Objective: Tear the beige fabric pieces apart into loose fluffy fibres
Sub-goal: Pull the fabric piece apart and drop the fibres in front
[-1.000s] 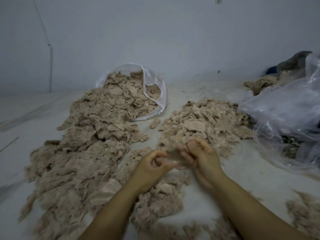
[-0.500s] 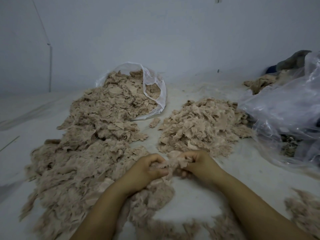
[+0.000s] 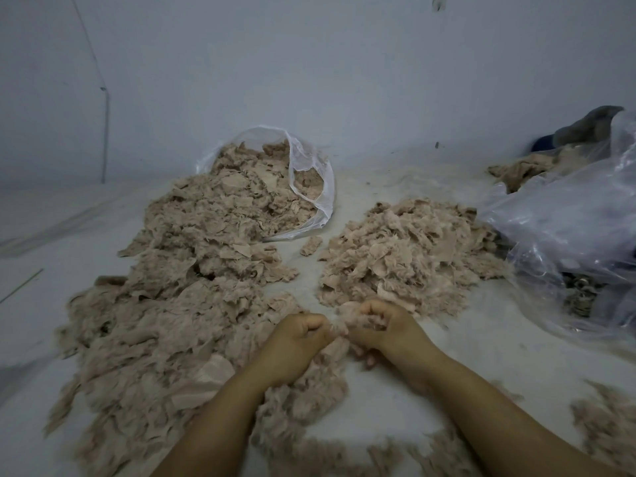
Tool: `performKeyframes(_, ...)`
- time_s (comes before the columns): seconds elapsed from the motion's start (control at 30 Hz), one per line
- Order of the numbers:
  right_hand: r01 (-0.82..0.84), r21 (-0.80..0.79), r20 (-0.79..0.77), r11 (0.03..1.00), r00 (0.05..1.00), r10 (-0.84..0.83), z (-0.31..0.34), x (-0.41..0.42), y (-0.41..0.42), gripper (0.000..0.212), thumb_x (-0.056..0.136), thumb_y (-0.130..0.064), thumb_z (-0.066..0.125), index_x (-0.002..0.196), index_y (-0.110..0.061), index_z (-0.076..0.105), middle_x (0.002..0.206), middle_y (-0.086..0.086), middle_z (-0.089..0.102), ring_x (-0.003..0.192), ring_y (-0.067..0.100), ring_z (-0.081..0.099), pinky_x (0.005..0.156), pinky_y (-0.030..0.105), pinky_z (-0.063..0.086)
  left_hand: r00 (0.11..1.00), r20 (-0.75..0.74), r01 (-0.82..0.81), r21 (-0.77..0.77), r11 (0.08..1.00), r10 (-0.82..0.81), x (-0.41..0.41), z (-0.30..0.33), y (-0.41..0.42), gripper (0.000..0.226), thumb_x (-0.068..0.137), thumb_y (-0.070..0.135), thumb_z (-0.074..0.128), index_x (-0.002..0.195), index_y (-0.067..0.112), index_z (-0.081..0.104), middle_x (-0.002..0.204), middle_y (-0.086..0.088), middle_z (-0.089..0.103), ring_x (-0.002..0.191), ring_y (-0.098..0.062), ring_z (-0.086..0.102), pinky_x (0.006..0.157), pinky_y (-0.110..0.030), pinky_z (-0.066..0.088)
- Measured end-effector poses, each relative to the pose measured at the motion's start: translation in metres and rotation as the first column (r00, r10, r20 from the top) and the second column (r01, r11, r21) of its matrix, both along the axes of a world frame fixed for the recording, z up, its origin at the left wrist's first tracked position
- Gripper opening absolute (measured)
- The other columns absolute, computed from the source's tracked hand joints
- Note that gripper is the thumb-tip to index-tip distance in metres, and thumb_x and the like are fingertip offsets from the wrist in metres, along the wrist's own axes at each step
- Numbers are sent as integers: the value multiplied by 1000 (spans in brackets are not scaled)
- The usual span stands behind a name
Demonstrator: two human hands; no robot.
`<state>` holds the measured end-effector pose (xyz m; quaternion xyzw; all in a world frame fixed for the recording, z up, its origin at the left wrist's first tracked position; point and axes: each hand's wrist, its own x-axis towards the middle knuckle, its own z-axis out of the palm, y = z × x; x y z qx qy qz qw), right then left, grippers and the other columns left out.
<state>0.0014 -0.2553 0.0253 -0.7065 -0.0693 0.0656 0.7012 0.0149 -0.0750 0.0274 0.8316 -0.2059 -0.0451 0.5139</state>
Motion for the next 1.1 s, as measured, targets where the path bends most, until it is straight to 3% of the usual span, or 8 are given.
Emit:
performKeyframes(0.13, 216, 133, -41, 967, 976, -212, 1, 8, -7, 13, 89, 5, 54, 80, -3, 60, 56, 7, 62, 41, 13, 53, 40, 22, 45, 998, -48, -49, -110, 993, 44, 2, 1, -1, 44, 94, 6, 51, 54, 16, 36, 47, 13, 31, 47, -7, 31, 57, -27, 34)
performKeyframes(0.23, 102, 101, -27, 990, 995, -100, 0, 5, -5, 12, 90, 3, 55, 91, -4, 65, 59, 9, 63, 44, 15, 55, 43, 22, 47, 999, 13, -29, -93, 995, 30, -2, 3, -4, 32, 91, 4, 56, 61, 13, 47, 48, 15, 39, 46, 3, 35, 51, -15, 31)
performKeyframes(0.4, -44, -90, 60, 995, 997, 50, -3, -1, -2, 54, 79, -21, 76, 124, -40, 53, 111, 2, 55, 74, 15, 64, 56, 27, 54, 1000, 14, -24, -104, 994, 26, -5, 3, -9, 14, 89, 13, 62, 79, 3, 61, 61, 11, 53, 52, 3, 45, 55, -12, 36)
performKeyframes(0.57, 166, -129, 171, 978, 975, -143, -3, -2, 1, 24, 88, -4, 57, 78, -24, 66, 54, 0, 62, 46, 16, 58, 47, 31, 51, 995, -8, 100, -12, 995, -100, -7, 4, -10, 31, 93, 12, 55, 63, 14, 47, 55, 9, 37, 51, -2, 33, 52, -16, 29)
performKeyframes(0.73, 314, -206, 292, 927, 924, -248, -4, 1, 0, 24, 84, -8, 65, 71, -28, 67, 61, -7, 61, 50, 13, 57, 46, 25, 47, 999, -14, 34, -103, 994, -36, -7, 4, -10, 27, 93, 11, 53, 67, 14, 54, 61, 5, 45, 55, -1, 41, 57, -15, 34)
performKeyframes(0.87, 161, -119, 250, 980, 960, -128, -5, -1, 5, 12, 85, -11, 70, 77, -20, 69, 51, -4, 61, 41, 13, 57, 38, 22, 44, 994, -111, -18, -219, 976, -7, -6, 3, -10, 10, 82, 27, 67, 87, 18, 67, 77, 10, 66, 74, -2, 61, 69, -14, 47)
performKeyframes(1.0, 91, -36, 202, 995, 976, -82, -6, -2, 8, 13, 87, -8, 66, 75, -12, 64, 45, 2, 56, 35, 14, 48, 38, 21, 40, 986, -145, -113, -194, 974, 86, -4, -1, -14, 11, 81, 4, 69, 74, 9, 62, 72, -10, 61, 62, -19, 54, 57, -22, 44)
performKeyframes(1.1, 152, 138, 112, 979, 979, -168, -1, 2, 1, 19, 90, -7, 61, 72, -9, 56, 43, 7, 52, 33, 13, 41, 36, 18, 32, 984, -165, -97, -216, 972, 62, -3, 1, -9, 22, 80, -1, 68, 64, 12, 61, 63, -3, 59, 54, -9, 51, 52, -18, 41)
